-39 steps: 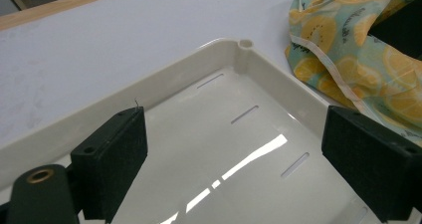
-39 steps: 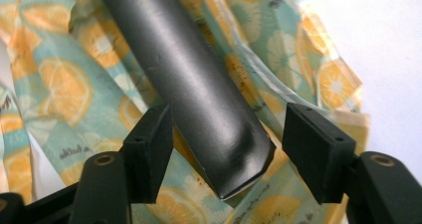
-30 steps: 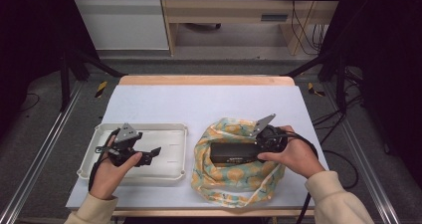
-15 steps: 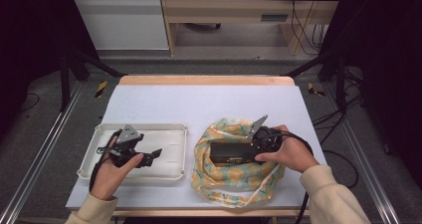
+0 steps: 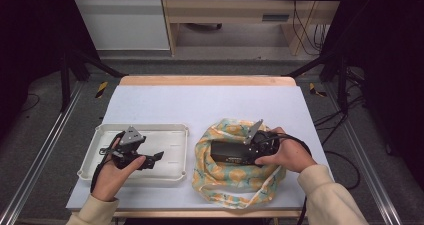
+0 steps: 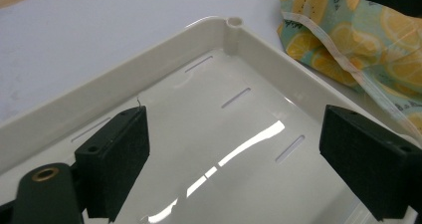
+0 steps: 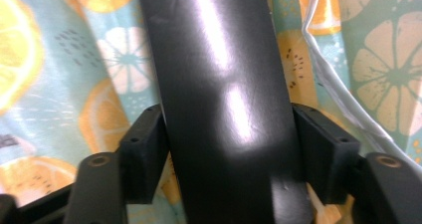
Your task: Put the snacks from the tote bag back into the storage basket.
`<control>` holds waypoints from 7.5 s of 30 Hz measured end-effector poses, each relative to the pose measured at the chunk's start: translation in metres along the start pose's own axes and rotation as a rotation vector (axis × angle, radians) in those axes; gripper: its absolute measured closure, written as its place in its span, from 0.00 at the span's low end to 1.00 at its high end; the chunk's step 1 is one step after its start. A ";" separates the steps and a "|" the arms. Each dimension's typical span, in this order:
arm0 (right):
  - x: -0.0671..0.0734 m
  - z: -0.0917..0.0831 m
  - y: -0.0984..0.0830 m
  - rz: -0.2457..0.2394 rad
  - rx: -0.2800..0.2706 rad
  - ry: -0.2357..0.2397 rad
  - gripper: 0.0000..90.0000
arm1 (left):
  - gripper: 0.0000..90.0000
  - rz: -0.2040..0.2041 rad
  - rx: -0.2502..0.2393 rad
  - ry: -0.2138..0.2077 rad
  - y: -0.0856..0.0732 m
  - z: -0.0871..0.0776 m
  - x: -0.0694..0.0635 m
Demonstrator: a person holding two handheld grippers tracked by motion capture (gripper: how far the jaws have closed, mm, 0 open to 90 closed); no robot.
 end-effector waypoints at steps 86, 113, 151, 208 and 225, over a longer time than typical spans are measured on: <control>0.014 -0.084 0.081 -0.048 -0.329 -0.093 0.48 | 0.11 0.108 0.054 -0.093 0.006 -0.002 -0.002; 0.054 -0.042 0.151 -0.229 -0.278 0.069 0.48 | 0.09 0.434 0.100 -0.236 0.070 -0.047 -0.011; 0.086 -0.033 0.195 -0.302 -0.257 0.125 0.48 | 0.24 0.722 0.305 -0.304 0.044 -0.044 -0.020; 0.080 -0.054 0.168 -0.073 -0.371 0.034 0.14 | 0.48 0.802 0.437 -0.284 0.011 -0.047 0.013; 0.045 -0.079 0.108 0.188 -0.497 -0.100 0.09 | 0.48 0.766 0.399 -0.252 0.013 -0.065 0.032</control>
Point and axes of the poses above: each handheld gripper's, and its own axes: z roughly forward along the jaws, y roughly out of its top, x roughly to its left, the point moved 10 cm from there along z, roughly forward along the jaws, and after that the axes turned 6 degrees about y, right-handed, at the moved point
